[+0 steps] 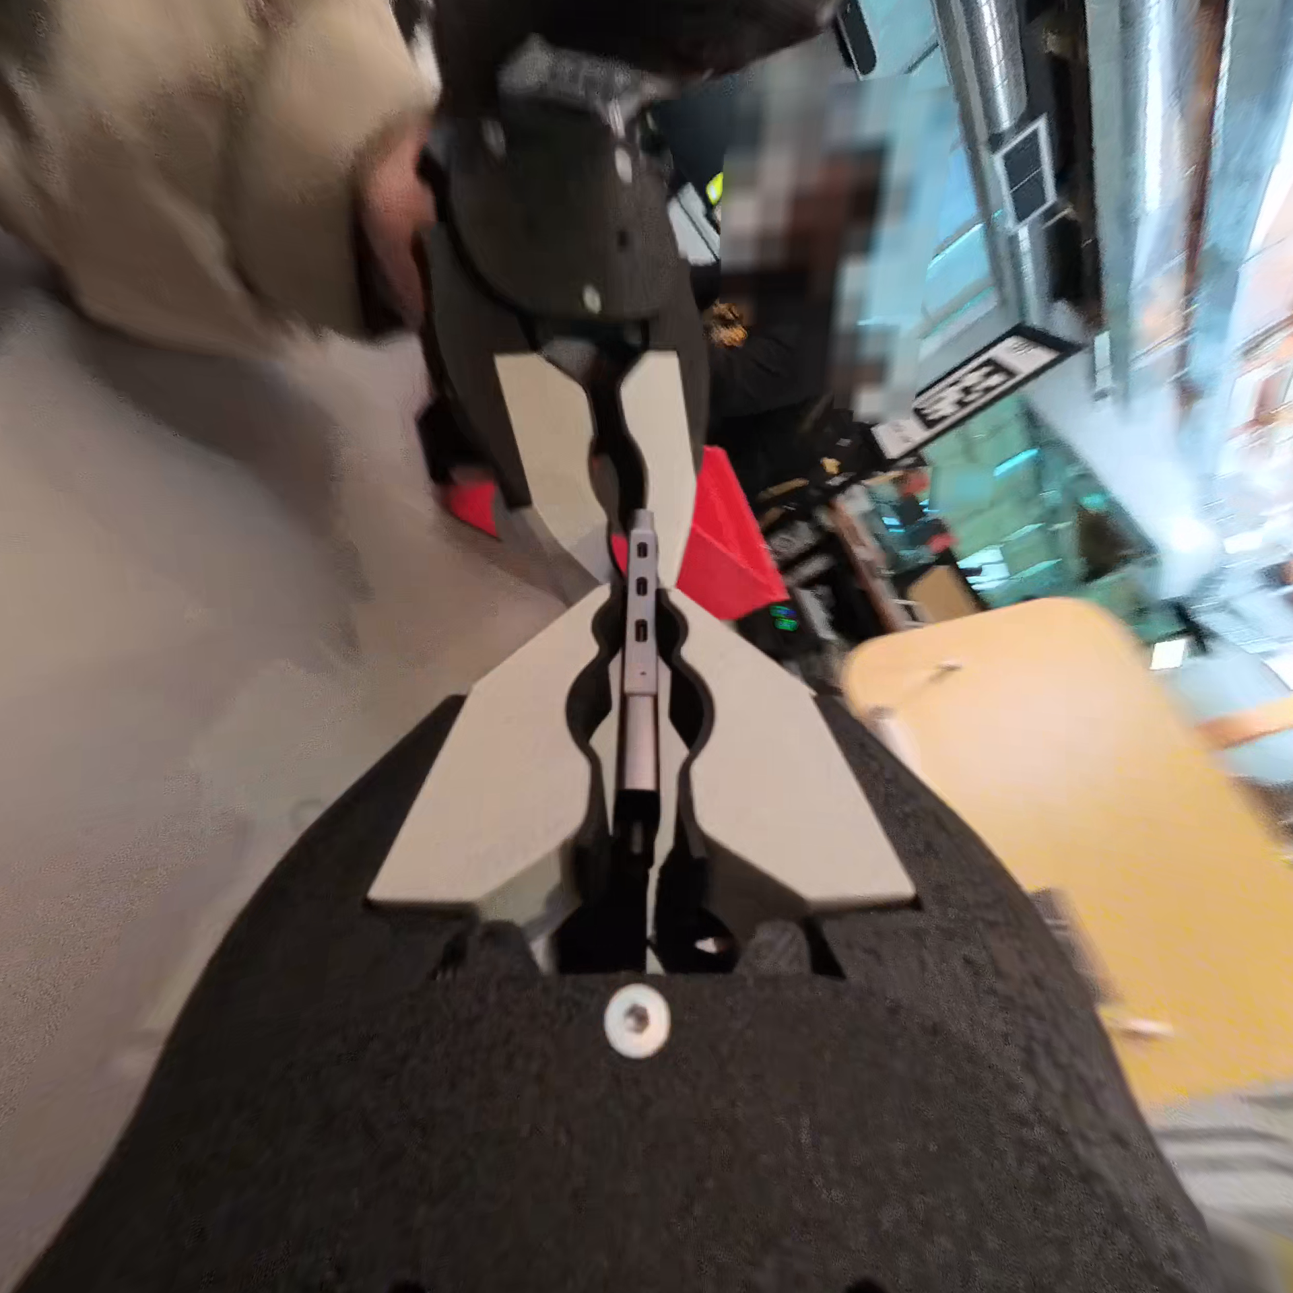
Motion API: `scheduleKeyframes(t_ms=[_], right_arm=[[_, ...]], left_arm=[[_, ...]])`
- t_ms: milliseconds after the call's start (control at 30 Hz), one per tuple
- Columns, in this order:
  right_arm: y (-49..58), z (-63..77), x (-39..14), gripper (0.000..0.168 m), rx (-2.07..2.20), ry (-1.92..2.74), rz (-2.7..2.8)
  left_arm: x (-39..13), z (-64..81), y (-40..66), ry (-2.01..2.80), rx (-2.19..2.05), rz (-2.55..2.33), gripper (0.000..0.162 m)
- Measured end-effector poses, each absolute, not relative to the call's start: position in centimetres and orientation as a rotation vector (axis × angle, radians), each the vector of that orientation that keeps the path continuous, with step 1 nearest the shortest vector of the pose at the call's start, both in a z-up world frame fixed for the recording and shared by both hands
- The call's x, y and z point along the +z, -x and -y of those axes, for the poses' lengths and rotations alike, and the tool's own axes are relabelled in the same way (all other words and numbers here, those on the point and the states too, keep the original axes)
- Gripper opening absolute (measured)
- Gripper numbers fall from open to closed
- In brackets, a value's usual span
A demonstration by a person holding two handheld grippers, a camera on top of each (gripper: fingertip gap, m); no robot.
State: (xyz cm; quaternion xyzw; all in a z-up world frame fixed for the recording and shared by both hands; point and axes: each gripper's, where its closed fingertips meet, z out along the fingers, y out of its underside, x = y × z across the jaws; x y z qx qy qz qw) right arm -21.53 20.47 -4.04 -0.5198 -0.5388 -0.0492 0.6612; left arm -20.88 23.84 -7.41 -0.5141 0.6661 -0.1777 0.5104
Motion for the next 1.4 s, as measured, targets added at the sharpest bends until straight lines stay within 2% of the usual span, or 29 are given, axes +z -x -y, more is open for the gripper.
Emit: scheduleKeyframes(t_ms=[33,100,200,300,433,533,600,700,867,1000,1133,1233,1267,1300,1400], right_arm=[[20.8,-22.3,-3.1,0.008,-0.248,1.145,1.236],[19.7,-26.1,-1.1,0.008,-0.414,1.107,1.250],[18.6,-31.7,0.4,0.008,-0.505,1.105,1.229],[18.2,-36.2,-2.3,0.008,-0.477,1.140,1.183],[17.3,-38.3,-8.0,0.008,-0.456,1.152,1.100],[16.4,-38.2,-10.3,0.007,-0.495,1.148,1.116],[16.2,-37.7,-9.7,0.007,-0.483,1.162,1.076],[16.4,-36.3,-10.5,0.007,-0.425,1.197,1.085],[17.0,-35.8,-10.4,0.008,-0.421,1.170,1.108],[16.7,-36.1,-10.6,0.008,-0.385,1.207,1.089],[16.4,-36.2,-10.3,0.008,-0.338,1.224,1.053],[16.4,-36.3,-10.4,0.008,-0.339,1.228,1.052],[16.4,-36.2,-10.4,0.008,-0.338,1.227,1.053],[16.4,-36.2,-10.4,0.008,-0.339,1.227,1.058],[16.6,-36.2,-10.7,0.008,-0.340,1.227,1.072]], left_arm=[[-6.8,-25.5,21.5,1.306,-0.359,-1.519,0.013],[-5.4,-27.4,23.3,1.427,-0.344,-1.382,0.019],[-4.8,-26.7,26.5,1.658,-0.530,-1.162,0.019],[-5.9,-21.2,28.7,1.825,-0.869,-1.023,0.021],[-9.8,-13.9,32.3,1.996,-1.055,-0.810,0.025],[-12.0,-12.7,36.2,1.946,-0.761,-0.821,0.024],[-12.7,-14.0,38.3,1.874,-0.546,-0.791,0.024],[-14.9,-15.5,38.2,1.933,-0.504,-0.723,0.023],[-18.4,-15.8,37.4,2.099,-0.420,-0.846,0.034],[-14.9,-16.5,36.4,2.108,-0.717,-0.792,0.032],[-9.2,-21.4,37.7,2.073,-0.730,-0.865,0.029],[-9.0,-26.8,39.5,2.251,-0.628,-0.881,0.030],[-9.2,-28.9,39.9,2.286,-0.576,-0.890,0.035],[-9.6,-30.8,40.1,2.312,-0.530,-0.909,0.041],[-11.6,-36.2,40.4,2.412,-0.377,-0.953,0.042]])
